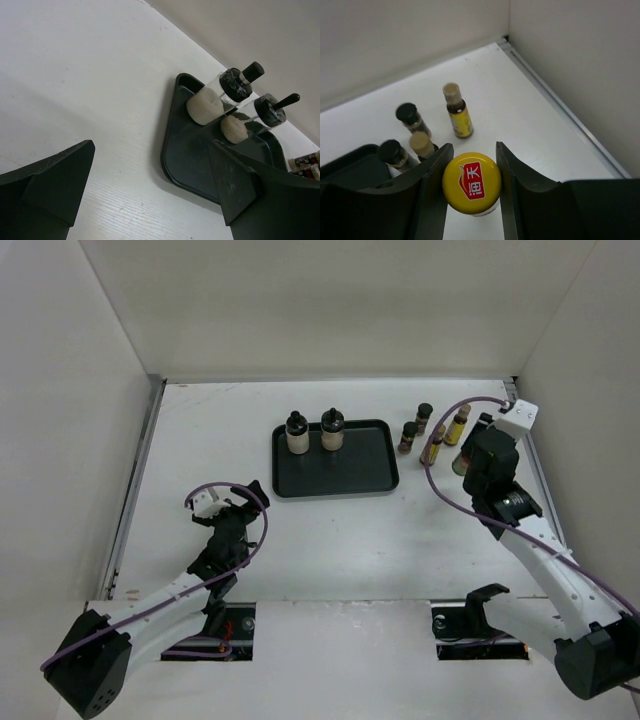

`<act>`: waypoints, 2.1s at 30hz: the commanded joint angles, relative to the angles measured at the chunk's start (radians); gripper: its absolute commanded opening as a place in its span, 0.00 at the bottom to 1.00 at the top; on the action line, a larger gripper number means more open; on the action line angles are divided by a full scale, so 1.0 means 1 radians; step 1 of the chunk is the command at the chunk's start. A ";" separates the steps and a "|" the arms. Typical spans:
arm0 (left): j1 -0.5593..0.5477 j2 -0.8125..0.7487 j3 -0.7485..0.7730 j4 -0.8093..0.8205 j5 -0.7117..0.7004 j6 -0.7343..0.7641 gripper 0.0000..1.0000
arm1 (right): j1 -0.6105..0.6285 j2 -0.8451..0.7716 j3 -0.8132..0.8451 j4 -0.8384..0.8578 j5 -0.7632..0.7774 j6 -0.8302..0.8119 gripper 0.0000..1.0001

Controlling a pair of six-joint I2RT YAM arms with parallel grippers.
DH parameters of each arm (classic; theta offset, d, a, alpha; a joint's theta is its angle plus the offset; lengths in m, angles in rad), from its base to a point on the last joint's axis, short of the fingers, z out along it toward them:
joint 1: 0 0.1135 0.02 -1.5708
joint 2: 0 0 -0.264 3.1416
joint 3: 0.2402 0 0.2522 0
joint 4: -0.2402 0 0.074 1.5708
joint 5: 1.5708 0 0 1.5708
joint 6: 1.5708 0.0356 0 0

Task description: Organize the condiment bottles

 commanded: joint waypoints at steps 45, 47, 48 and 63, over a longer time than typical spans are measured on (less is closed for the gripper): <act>0.018 0.098 0.012 0.105 0.094 -0.010 1.00 | 0.205 0.968 0.732 0.430 -0.207 -0.087 0.30; 0.018 0.102 0.012 0.108 0.095 -0.010 1.00 | 0.203 0.970 0.724 0.440 -0.207 -0.087 0.31; 0.018 0.110 0.014 0.110 0.095 -0.010 1.00 | 0.200 0.971 0.721 0.448 -0.207 -0.085 0.31; 0.023 0.165 0.024 0.138 0.117 -0.010 1.00 | 0.194 1.010 0.652 0.499 -0.210 -0.041 0.34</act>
